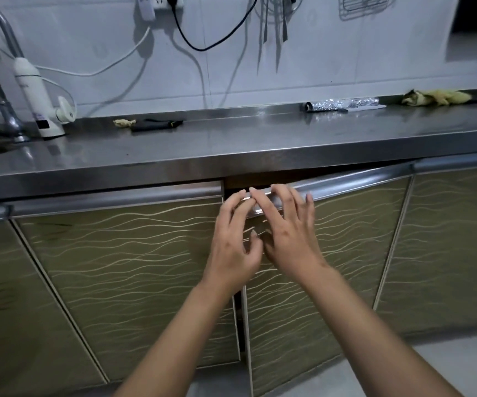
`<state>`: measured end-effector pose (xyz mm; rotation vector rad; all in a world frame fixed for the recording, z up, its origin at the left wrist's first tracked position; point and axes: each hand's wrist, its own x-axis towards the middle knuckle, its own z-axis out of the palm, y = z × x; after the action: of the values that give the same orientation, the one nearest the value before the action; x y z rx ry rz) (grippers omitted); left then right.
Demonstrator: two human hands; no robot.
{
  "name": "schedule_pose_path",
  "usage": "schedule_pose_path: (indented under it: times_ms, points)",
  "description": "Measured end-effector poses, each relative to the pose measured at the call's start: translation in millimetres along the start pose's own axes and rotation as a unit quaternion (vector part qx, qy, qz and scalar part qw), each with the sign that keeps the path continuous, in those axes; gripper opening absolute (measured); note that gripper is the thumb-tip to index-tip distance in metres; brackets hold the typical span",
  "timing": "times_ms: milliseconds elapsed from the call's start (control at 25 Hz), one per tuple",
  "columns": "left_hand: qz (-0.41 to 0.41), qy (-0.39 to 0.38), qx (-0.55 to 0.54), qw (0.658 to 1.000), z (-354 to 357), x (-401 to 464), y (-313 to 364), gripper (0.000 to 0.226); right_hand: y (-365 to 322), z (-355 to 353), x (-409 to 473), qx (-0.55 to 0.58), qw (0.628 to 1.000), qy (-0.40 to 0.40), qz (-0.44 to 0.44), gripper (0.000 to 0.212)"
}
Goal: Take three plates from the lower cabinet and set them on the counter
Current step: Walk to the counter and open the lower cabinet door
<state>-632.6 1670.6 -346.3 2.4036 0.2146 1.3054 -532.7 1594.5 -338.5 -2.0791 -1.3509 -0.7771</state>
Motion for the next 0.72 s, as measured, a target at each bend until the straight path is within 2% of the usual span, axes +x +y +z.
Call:
schedule_pose_path:
  times_ms: [80, 160, 280, 400, 480, 520, 640, 720]
  points:
    - [-0.066, 0.01, -0.141, 0.988, -17, -10, 21, 0.061, -6, -18, -22, 0.031, 0.999, -0.014, 0.014, 0.093]
    - [-0.173, -0.028, -0.279, 0.944, -32, -15, 35, 0.056, -14, -31, -56, 0.031, 0.999, 0.018, 0.035, 0.087]
    - [-0.156, -0.111, -0.333, 0.923, -38, -19, 41, 0.031, -34, -27, -127, 0.015, 0.996, 0.034, 0.084, 0.087]
    - [-0.144, -0.142, -0.391, 0.898, -28, -22, 55, 0.027, -36, -10, -180, 0.011, 0.99, 0.03, 0.134, 0.081]
    - [-0.144, -0.167, -0.413, 0.883, -18, -23, 65, 0.035, -28, -8, -198, 0.039, 0.989, 0.05, 0.137, 0.073]
    - [-0.151, -0.185, -0.43, 0.871, -11, -22, 70, 0.043, -24, -10, -208, 0.049, 0.987, 0.058, 0.14, 0.077]
    - [-0.117, -0.27, -0.418, 0.859, 11, -19, 89, 0.087, -19, -24, -233, 0.071, 0.979, 0.08, 0.174, 0.111]
    - [-0.054, -0.31, -0.392, 0.864, 27, -22, 111, 0.101, -15, -38, -245, 0.062, 0.967, 0.111, 0.221, 0.115]
